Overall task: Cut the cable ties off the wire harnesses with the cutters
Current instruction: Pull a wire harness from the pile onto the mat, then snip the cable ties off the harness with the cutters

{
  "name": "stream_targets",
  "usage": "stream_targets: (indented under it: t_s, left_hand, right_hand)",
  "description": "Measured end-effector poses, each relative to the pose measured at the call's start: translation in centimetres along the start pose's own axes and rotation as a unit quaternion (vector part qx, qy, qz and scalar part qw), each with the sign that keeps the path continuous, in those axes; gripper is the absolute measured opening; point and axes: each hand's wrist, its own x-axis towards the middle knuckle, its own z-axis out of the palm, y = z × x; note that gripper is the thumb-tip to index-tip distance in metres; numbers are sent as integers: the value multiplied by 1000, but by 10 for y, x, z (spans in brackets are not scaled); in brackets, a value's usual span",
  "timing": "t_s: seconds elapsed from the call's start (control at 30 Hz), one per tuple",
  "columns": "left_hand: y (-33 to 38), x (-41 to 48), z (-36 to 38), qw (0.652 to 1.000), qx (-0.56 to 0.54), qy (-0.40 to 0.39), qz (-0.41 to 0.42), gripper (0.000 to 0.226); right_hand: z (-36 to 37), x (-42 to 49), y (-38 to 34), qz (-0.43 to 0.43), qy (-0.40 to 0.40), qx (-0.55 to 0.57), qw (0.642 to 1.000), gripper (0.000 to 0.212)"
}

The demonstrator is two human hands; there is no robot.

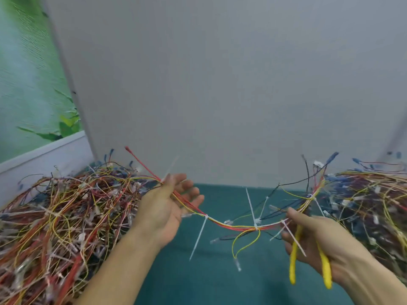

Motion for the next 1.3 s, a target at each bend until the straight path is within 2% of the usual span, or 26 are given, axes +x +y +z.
stream_targets:
  t_s: [0.13, 0.2, 0.27, 0.3, 0.33, 0.4, 0.43, 0.47, 0.5, 0.53, 0.6, 0.67, 0.7, 0.8, 0.9, 0.97, 1.03, 1.1, 1.2, 1.3]
  left_hand:
    - [-23, 17, -26, 988, -66, 98, -95, 31]
    - [-26, 19, -39, 985, -72, 111, -107, 30]
    - [-25, 21, -49, 985, -65, 121, -105, 31]
    - [-24, 22, -54, 985, -55, 127, -102, 31]
    - [-23, 22, -58, 985, -43, 135, -102, 32]
    - [-23, 22, -63, 982, -21, 152, -106, 32]
    - [-24, 23, -65, 981, -10, 160, -110, 31]
    - [-26, 22, -67, 979, 1, 168, -117, 30]
    - [-28, 23, -69, 976, 9, 176, -126, 26]
    - [-31, 22, -70, 974, 14, 182, -136, 21]
    - [-38, 21, -71, 970, 5, 197, -144, 11]
    - [-43, 20, -72, 968, -21, 214, -127, 19]
    - [-46, 18, -73, 968, -32, 222, -111, 24]
    - [-47, 11, -67, 976, -15, 211, -46, 30]
    - [-41, 4, -54, 986, 64, 152, 38, 27]
    - [-36, 1, -46, 988, 109, 94, 56, 23]
    - [-36, 1, -39, 989, 140, 35, 11, 21]
    - [-48, 4, -38, 984, 167, 19, -60, 20]
    - [-75, 8, -48, 969, 205, 65, -126, 14]
    - [-91, 11, -64, 963, 214, 102, -129, 7]
  right_hand:
    - [-18, -11, 4, 55, -17, -71, 996, 20]
    - [-24, -15, 7, 76, -17, -122, 990, 19]
    - [-33, -21, 8, 73, -23, -229, 970, 21]
    - [-39, -25, 9, 58, -42, -335, 939, 22]
    - [-46, -29, 10, 39, -65, -462, 884, 24]
    - [-57, -40, 14, 6, -123, -693, 710, 35]
    - [-60, -46, 13, 2, -142, -753, 643, 35]
    - [-61, -50, 12, -6, -150, -772, 618, 25]
    - [-61, -54, 10, -25, -151, -771, 619, 12]
    - [-61, -54, 7, -55, -139, -758, 634, 3]
    - [-62, -46, 2, -113, -92, -720, 678, 11]
    - [-60, -28, 7, -168, 9, -663, 729, 17]
    - [-55, -16, 12, -186, 48, -644, 741, 17]
    - [-39, 23, 33, -234, 72, -616, 749, 12]
    - [-27, 53, 47, -261, 57, -596, 757, 5]
    - [-24, 64, 53, -245, 32, -614, 749, 4]
    - [-21, 66, 53, -208, 12, -638, 741, 7]
    - [-24, 65, 53, -189, 16, -658, 729, 16]
    - [-35, 58, 53, -170, 33, -678, 714, 16]
    - [-44, 50, 56, -165, 19, -684, 711, 14]
